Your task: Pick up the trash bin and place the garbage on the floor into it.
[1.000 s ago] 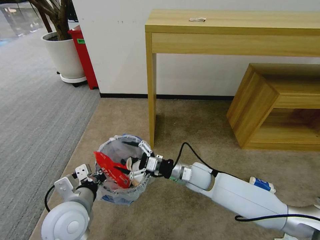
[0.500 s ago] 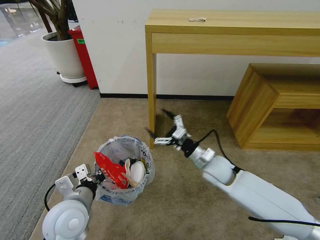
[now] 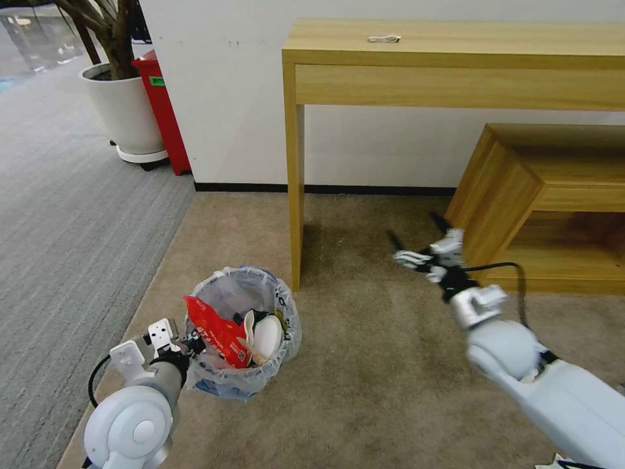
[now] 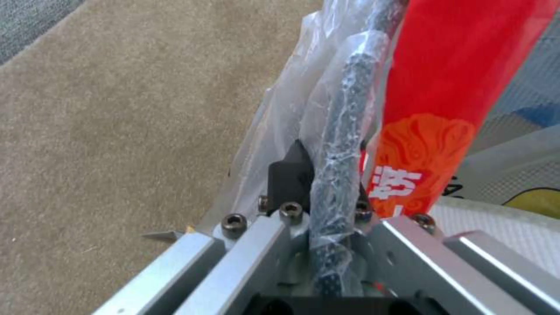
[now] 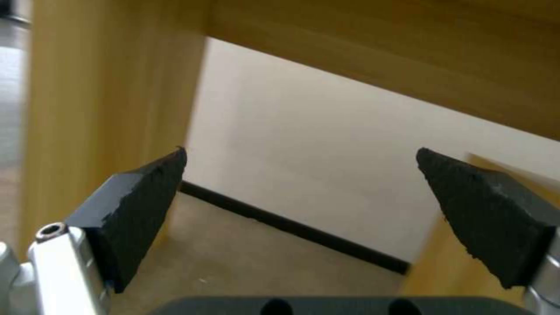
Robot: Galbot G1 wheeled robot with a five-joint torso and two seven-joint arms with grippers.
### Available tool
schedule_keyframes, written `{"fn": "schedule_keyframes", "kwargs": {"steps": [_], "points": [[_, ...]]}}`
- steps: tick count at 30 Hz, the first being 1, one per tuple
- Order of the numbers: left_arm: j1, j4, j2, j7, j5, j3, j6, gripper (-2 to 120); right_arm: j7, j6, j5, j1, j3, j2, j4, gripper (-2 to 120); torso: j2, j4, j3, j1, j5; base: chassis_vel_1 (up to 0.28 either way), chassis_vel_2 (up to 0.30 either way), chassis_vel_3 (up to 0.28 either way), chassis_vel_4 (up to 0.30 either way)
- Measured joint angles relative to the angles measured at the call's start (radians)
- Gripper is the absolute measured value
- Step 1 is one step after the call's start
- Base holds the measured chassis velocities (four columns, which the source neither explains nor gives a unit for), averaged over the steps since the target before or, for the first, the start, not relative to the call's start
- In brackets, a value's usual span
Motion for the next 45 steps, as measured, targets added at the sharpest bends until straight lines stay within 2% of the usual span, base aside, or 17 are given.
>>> {"fn": "schedule_keyframes", "kwargs": {"steps": [6, 11, 15, 22, 31, 45], "points": [[0.009, 0.002, 0.009, 0.032, 0.009, -0.003, 0.012, 0, 0.06, -0.019, 0.006, -0.082, 0.099, 0.032, 0.005, 100, 0.0, 0.0001, 0.0, 0.0, 0.0, 0.0, 0.0, 0.0, 0.0], [0.013, -0.003, 0.023, 0.047, 0.005, -0.014, 0.012, 0, 0.07, -0.03, -0.001, -0.099, 0.123, 0.045, 0.007, 100, 0.0, 0.0002, 0.0, 0.0, 0.0001, 0.0, 0.0, 0.0, 0.0], [0.029, -0.02, 0.037, 0.101, 0.032, -0.025, 0.025, 0, 0.077, -0.036, -0.016, -0.139, 0.158, 0.058, 0.007, 100, 0.0, 0.0002, 0.0, 0.0, 0.0001, 0.0, 0.0, 0.0, 0.0], [0.036, -0.024, 0.045, 0.159, 0.04, -0.024, 0.016, 0, 0.077, -0.032, -0.031, -0.192, 0.205, 0.061, -0.005, 100, 0.0, 0.0002, 0.0, 0.0, 0.0, 0.0, 0.0, 0.0, 0.0], [0.043, -0.014, 0.051, 0.168, 0.031, -0.024, 0.001, 0, 0.074, -0.01, -0.066, -0.27, 0.266, 0.08, -0.016, 100, 0.0, 0.0002, 0.0, 0.0, 0.0001, 0.0, 0.0, 0.0, 0.0], [0.038, 0.0, 0.056, 0.165, 0.02, -0.022, 0.001, 0, 0.071, -0.005, -0.077, -0.265, 0.263, 0.093, -0.032, 100, 0.0, 0.0003, 0.0, 0.0, 0.0, 0.0, 0.0, 0.0, 0.0]]}}
